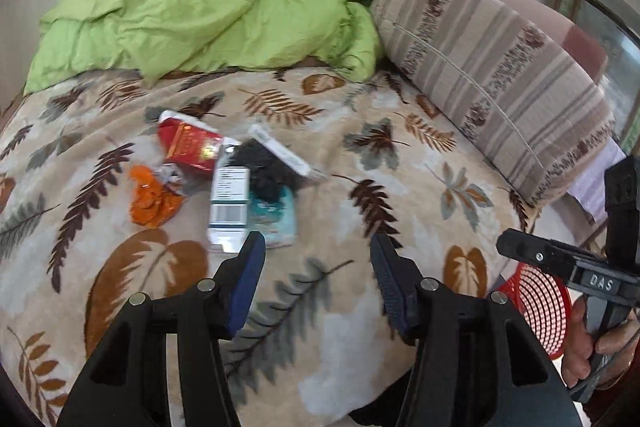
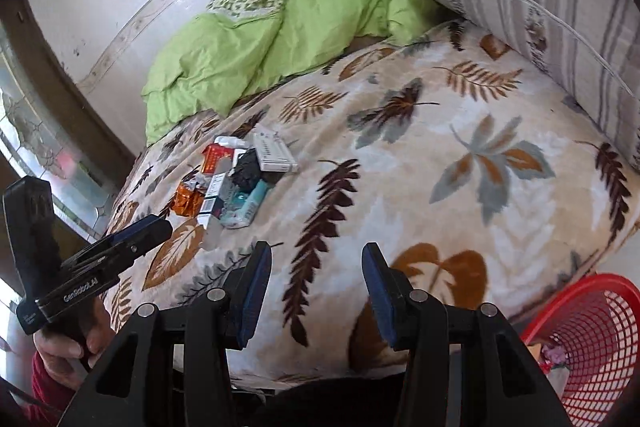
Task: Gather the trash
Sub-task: 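Move both tools back over the remaining trash on the bed, then grasp the orange wrapper with the left gripper while the right grasps the white box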
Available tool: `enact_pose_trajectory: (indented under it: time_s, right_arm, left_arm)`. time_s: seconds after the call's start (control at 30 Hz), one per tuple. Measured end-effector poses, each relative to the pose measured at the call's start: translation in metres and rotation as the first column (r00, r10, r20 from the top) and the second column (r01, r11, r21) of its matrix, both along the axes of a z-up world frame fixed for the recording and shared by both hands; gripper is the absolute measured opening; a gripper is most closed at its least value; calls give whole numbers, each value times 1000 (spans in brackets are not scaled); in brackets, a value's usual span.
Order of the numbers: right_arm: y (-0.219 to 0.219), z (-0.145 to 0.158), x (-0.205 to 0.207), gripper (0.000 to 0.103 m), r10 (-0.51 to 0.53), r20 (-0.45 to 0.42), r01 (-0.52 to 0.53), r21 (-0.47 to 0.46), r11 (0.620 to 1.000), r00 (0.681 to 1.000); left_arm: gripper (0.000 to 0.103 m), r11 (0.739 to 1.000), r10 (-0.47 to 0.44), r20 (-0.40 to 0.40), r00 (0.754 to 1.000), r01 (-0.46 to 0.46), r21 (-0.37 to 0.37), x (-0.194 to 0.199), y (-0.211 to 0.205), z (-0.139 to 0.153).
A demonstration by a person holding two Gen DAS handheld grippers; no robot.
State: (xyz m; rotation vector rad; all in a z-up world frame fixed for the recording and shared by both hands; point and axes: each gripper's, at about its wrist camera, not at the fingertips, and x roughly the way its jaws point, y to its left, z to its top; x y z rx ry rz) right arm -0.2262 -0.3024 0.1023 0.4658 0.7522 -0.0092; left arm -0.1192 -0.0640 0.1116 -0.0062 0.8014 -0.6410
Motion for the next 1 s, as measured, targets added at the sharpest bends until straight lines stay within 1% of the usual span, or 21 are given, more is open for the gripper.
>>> enact_pose_trajectory:
  time_s: [0.1,0.17,0.27,0.33,0.37,0.4,0.43,0.5,0.57,0.6,0.67,0.8,0.87,1.0]
  right_arm:
    - [31,-2,33,53,68,-1,-68,-28,997,998]
    - [48,-6,54,53,99,-4,-99,-23,995,995]
    - [75,-11,88,53,151,2,-151,-7,989,989]
    - [87,-15,109,53,175,5,-175,32,984,985]
    - [90,-16,119,53,173,24,-174,43,984,985]
    - [91,-16,125,53,157,37,-158,29,987,987]
    - [90,-16,128,53,144,45,-145,18,989,989]
    - [86,-20,131,53,129,67,-131,27,991,989]
    - [80,-29,131,53,121,46,-123,43,991,992]
    - [76,-36,134,53,114,14,-115,72,991,993]
    - [69,-44,136,53,110,-6,-108,144,984,994]
    - [71,-41,134,54,119,-5,-118,94,989,993]
    - [73,-42,135,54,124,-10,-123,82,989,992]
    - [85,-43,145,56,155,-27,-152,74,986,988]
  left_arm:
    - [53,991,136,-25,990,-136,-11,33,42,-12]
    - [53,978,206,-67,976,-208,-15,54,66,-23]
    - [53,958,274,-131,953,-283,-55,79,91,-37]
    - [53,947,301,-155,941,-314,-64,95,95,-47]
    - [53,948,305,-152,940,-315,-50,101,92,-51]
    - [53,951,301,-146,942,-309,-33,105,87,-55]
    - [53,954,299,-128,946,-301,-1,112,78,-60]
    - [53,958,286,-107,952,-282,55,123,63,-69]
    - [53,949,305,-89,948,-295,111,135,51,-78]
    - [53,945,314,-84,946,-302,125,140,48,-82]
    - [52,945,312,-102,945,-297,140,156,41,-92]
    - [45,938,330,-77,941,-317,141,167,39,-93]
    - [44,930,352,-65,934,-341,139,166,45,-89]
    - [44,924,379,-54,924,-374,82,160,67,-74]
